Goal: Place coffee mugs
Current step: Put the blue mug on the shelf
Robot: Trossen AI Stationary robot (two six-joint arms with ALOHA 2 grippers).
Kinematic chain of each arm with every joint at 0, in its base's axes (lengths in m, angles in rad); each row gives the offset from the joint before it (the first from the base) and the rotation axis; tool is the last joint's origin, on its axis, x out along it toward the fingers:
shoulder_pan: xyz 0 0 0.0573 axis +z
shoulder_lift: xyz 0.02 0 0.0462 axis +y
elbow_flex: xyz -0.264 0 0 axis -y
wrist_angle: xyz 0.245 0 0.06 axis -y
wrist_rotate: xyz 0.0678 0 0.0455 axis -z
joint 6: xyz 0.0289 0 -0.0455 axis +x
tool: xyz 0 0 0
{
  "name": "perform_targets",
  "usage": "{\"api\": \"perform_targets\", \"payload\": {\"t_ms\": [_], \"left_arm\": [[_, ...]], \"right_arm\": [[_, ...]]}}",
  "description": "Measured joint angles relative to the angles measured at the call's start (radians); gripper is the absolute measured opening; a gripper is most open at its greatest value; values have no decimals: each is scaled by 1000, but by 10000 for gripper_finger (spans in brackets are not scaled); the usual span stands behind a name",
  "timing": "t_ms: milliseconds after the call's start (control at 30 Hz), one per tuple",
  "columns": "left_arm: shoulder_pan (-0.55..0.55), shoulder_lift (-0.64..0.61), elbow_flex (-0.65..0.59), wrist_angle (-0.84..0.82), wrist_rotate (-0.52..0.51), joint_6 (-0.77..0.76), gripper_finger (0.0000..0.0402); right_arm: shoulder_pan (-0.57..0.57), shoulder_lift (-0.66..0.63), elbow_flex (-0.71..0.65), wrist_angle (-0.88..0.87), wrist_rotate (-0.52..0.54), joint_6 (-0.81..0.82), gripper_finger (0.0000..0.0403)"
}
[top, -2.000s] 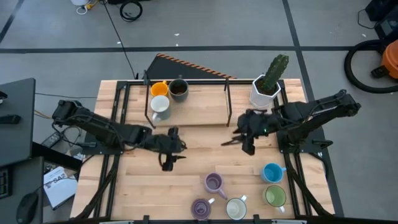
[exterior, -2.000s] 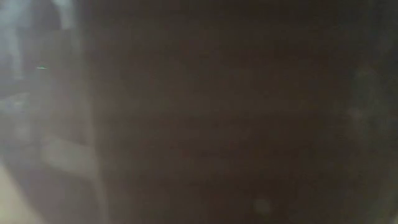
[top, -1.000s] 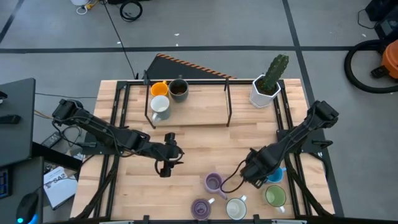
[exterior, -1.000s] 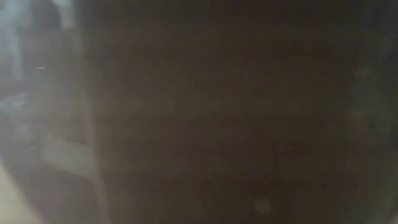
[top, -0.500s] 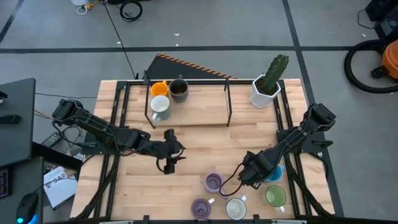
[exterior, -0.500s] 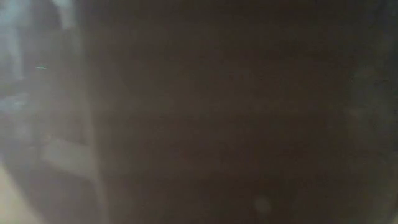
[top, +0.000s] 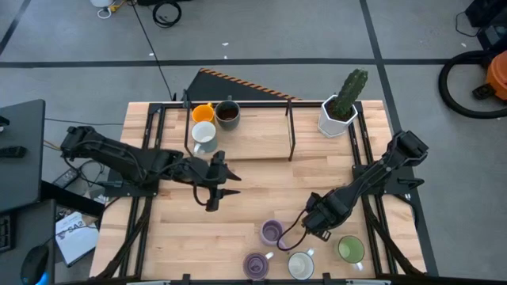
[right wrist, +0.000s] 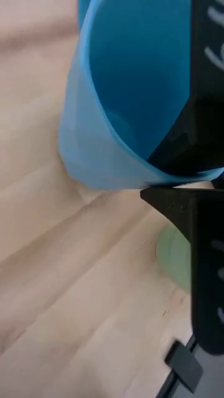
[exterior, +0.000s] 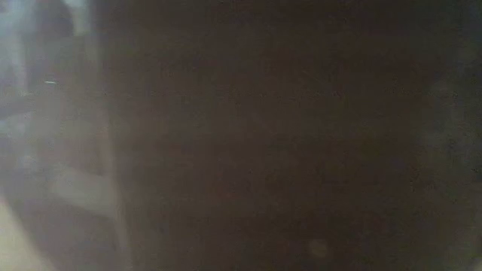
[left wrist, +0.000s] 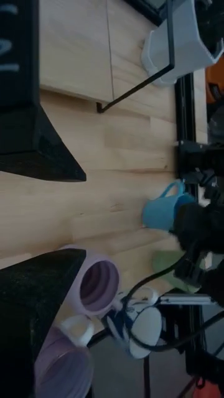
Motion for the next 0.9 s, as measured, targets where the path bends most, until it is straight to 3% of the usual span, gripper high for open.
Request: {"api": "perform_targets", "payload": {"t_ms": [267, 433, 667, 900], "left_arm": [[110, -10, 1, -12, 148, -22, 192], [95, -21, 1, -74, 138, -23, 192], [101, -20, 0, -70, 124, -29, 192], [148, -28, 0, -55, 124, -26, 192]], "right_arm": [[-18, -10, 142, -136, 97, -81, 34], [-28, -10, 240, -117, 114, -156, 33], [-39, 25, 375, -101, 215, -353, 33], [-79, 193, 590, -119, 234, -658, 33]]}}
